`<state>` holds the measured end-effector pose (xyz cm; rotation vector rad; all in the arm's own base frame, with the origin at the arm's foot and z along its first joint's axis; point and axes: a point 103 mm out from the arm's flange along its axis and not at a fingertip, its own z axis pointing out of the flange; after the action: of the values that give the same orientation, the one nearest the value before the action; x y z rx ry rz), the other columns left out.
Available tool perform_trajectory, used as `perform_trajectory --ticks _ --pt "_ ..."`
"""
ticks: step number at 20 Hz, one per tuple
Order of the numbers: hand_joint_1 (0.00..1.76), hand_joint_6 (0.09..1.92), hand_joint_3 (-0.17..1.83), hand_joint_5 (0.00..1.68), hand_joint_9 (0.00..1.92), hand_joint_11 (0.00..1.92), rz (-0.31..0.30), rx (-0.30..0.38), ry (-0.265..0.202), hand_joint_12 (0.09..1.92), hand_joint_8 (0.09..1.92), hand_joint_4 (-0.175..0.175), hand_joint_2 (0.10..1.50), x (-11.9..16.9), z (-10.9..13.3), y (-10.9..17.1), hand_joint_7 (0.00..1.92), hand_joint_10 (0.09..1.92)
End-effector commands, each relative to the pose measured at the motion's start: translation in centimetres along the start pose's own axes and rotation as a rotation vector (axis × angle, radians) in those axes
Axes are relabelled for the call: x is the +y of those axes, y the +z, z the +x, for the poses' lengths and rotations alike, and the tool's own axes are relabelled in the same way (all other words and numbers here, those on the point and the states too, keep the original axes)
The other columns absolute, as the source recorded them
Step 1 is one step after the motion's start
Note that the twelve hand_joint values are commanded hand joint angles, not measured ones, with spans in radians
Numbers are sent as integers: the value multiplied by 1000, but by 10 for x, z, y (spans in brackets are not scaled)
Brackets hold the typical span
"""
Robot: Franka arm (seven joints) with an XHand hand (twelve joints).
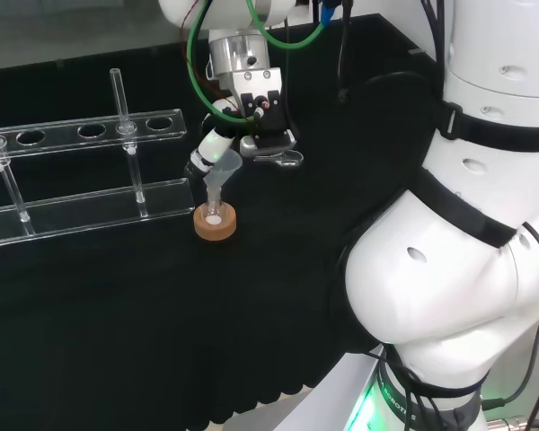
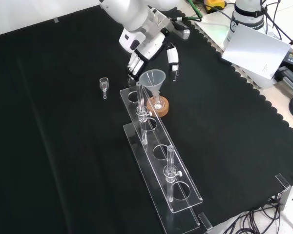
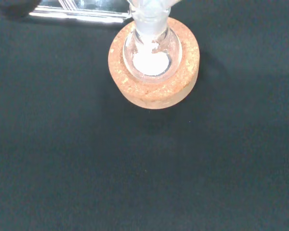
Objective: Remove the funnel from the round-bottom flask.
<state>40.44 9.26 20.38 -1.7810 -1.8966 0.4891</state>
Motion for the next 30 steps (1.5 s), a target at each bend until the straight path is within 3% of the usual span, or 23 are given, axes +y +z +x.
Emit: perform_trajectory --ticks 1,8,13,18,25,30 --pt "531 87 180 99 123 438 5 5 -10 1410 444 -88 671 5 1 7 0 955" --pt "511 87 164 102 148 433 14 -6 -7 1419 478 -87 672 8 -1 13 0 961" --pt "533 87 141 136 312 440 24 -8 -5 1418 658 -90 688 9 -3 18 0 871" --pt "551 87 137 163 390 445 5 -33 -9 1413 719 -90 705 9 -3 21 23 817" --pt "637 87 196 351 765 509 -102 -86 -21 1318 733 -92 750 7 0 19 339 584" --pt "681 87 309 503 981 615 -106 -102 -8 1261 724 -89 779 6 -3 17 521 497"
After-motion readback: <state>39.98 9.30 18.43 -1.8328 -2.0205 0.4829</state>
